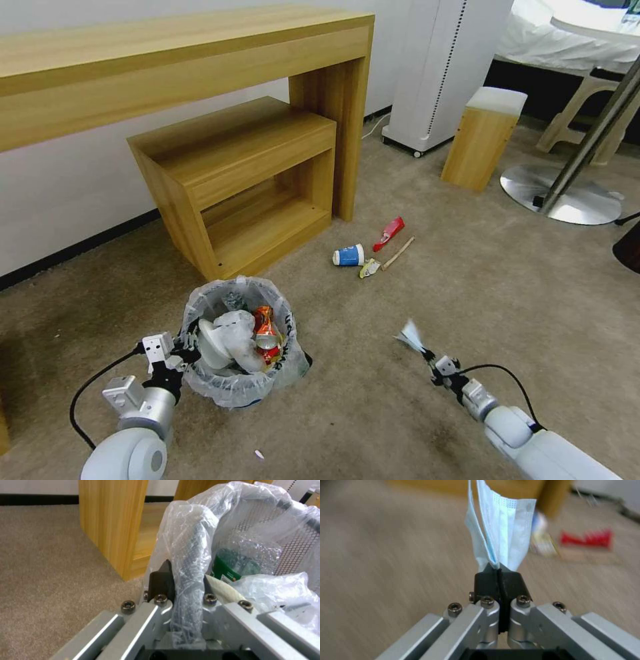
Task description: Pick up the trash bin and place the garbage on the floor into it.
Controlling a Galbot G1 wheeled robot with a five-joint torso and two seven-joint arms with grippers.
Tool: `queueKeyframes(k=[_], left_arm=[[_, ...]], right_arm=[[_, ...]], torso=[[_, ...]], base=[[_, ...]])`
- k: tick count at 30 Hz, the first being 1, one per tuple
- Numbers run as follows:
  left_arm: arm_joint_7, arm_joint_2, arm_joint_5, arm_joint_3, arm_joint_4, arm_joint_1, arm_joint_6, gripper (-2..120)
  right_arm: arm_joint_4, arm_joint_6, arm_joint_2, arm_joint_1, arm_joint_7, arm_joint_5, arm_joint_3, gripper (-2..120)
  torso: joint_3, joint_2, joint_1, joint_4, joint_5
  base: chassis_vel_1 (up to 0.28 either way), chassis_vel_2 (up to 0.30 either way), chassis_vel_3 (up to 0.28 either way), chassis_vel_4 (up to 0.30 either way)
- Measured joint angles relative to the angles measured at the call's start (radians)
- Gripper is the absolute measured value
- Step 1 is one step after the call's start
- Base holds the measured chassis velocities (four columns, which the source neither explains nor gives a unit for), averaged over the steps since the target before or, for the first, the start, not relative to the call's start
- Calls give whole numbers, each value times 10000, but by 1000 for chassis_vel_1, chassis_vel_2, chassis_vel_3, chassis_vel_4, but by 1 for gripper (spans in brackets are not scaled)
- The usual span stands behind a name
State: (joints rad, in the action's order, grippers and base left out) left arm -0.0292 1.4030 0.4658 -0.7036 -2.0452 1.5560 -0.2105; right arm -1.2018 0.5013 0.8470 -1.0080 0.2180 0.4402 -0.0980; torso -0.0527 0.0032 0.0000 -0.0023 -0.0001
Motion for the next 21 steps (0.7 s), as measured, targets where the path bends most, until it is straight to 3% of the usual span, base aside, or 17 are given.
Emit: queueKeyframes(k=[5, 8, 11, 14, 21], left_arm=[[3, 21, -33, 34, 32, -29, 0, 2], [5, 30, -108, 34, 66, -37, -4, 2], [5, 31, -124, 28, 66, -23, -9, 2], [6, 32, -137, 14, 44, 16, -18, 2], [5, 41, -199, 6, -105, 143, -35, 2]], right_arm=[[-1482, 220, -355, -430, 1295, 1285, 411, 0], [-2699, 437, -621, -843, 3080, 2430, 771, 0], [-3467, 447, -850, -1078, 3933, 3025, 885, 0], [-4314, 324, -1115, -1228, 4529, 3657, 932, 0], [-5679, -169, -1476, -577, 4724, 4799, 263, 0]], torso=[[0, 0, 0, -1, -1], [0, 0, 0, 0, 0], [1, 0, 0, -1, 1], [1, 0, 0, -1, 0], [0, 0, 0, 0, -2]], base=[[0, 0, 0, 0], [0, 0, 0, 0], [0, 0, 0, 0], [0, 0, 0, 0], [0, 0, 0, 0]])
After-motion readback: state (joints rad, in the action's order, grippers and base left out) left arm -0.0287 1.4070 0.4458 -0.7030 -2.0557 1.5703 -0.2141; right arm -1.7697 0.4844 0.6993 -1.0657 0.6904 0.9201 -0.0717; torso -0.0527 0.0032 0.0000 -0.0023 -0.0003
